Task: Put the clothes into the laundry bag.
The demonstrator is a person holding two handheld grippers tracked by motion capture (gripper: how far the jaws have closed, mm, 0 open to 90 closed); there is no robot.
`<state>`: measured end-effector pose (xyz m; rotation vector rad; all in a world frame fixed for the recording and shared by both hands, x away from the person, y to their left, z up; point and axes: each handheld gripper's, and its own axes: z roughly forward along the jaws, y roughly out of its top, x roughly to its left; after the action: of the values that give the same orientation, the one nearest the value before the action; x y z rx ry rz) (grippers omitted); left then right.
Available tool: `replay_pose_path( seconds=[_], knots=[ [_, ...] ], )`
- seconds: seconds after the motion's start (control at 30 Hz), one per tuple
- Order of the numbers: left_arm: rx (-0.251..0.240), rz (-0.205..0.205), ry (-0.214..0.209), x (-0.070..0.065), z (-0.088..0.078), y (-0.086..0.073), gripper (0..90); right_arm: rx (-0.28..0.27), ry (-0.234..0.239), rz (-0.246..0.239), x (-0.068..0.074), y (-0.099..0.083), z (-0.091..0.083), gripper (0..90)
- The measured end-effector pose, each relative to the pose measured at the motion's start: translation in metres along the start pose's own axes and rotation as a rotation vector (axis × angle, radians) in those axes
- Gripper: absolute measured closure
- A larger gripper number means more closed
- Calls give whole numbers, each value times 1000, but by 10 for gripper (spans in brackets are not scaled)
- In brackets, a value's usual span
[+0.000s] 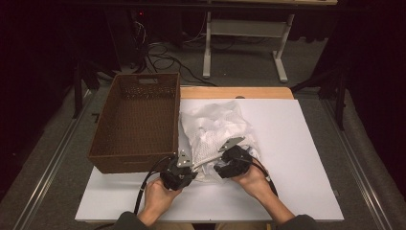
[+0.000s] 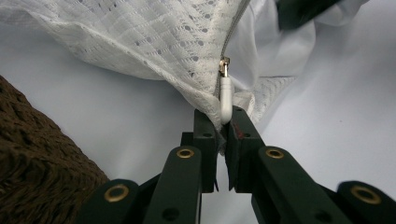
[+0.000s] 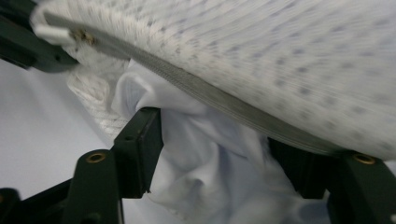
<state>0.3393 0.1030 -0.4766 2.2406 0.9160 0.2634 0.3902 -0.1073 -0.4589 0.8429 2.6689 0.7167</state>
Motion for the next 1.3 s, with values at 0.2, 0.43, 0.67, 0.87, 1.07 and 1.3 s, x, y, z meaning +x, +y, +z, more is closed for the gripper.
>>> replay_pose_path(
  seconds=[0.2,0.43,0.67,0.87,1.07,1.3],
  knots=[
    [-1,5,-21,-1,-1,1,838,63,-46,-59,9,8,22,634],
    [6,4,-35,0,0,1,838,6,-36,11,-1,22,14,847],
    [-5,34,-45,-8,-5,4,845,-13,-107,56,-6,36,27,850],
    [-5,22,-35,-3,-6,3,863,-17,-153,126,-21,43,47,836],
    [2,8,-34,2,-5,-1,871,-10,-96,96,-15,41,39,603],
    [12,10,-29,1,-2,-1,874,-35,-85,12,1,19,-1,492]
  ],
)
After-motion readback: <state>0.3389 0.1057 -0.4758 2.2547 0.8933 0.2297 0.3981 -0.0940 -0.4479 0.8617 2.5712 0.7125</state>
